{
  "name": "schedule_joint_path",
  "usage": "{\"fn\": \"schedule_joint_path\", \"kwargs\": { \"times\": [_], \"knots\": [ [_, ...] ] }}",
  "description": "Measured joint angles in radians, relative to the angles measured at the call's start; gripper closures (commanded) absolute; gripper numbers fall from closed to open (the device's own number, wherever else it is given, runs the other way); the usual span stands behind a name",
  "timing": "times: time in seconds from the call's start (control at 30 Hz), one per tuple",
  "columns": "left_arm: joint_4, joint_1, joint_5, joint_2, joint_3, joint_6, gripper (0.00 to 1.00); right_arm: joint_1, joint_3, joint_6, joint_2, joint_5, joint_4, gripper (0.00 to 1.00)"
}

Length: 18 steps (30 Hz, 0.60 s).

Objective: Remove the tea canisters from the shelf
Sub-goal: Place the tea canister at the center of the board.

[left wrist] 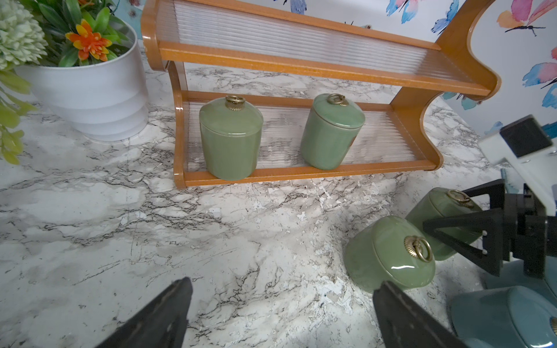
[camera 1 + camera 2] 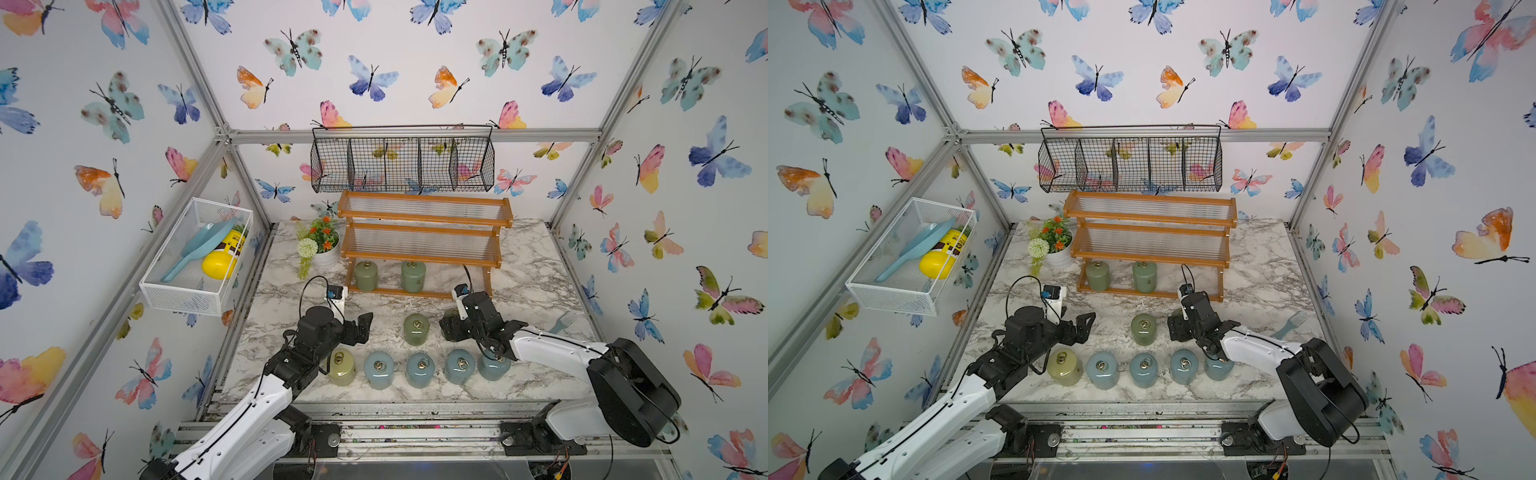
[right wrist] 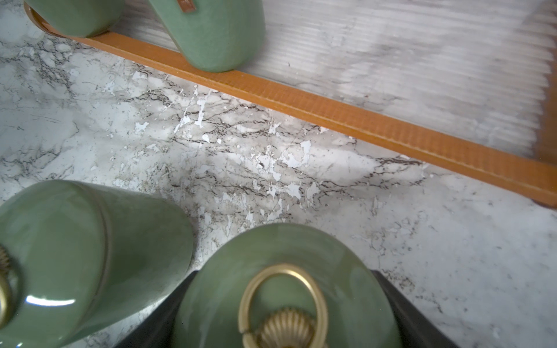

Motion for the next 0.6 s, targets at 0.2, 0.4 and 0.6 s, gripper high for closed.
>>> {"fn": "schedule_joint_path", "kwargs": {
  "times": [0.2,0.4,0.6],
  "knots": [
    [0.002,0.000,0.000,0.000,-0.005,0.000,0.02,0.002,0.000,0.009,0.000,0.002,0.000,0.20],
    [0.004,0.000,0.000,0.002,-0.011,0.000,0.02,0.006,0.000,0.018,0.000,0.003,0.000,0.17],
    [0.005,0.000,0.000,0.005,-0.011,0.000,0.02,0.008,-0.001,0.023,0.000,0.003,-0.002,0.13]
  ]
}}
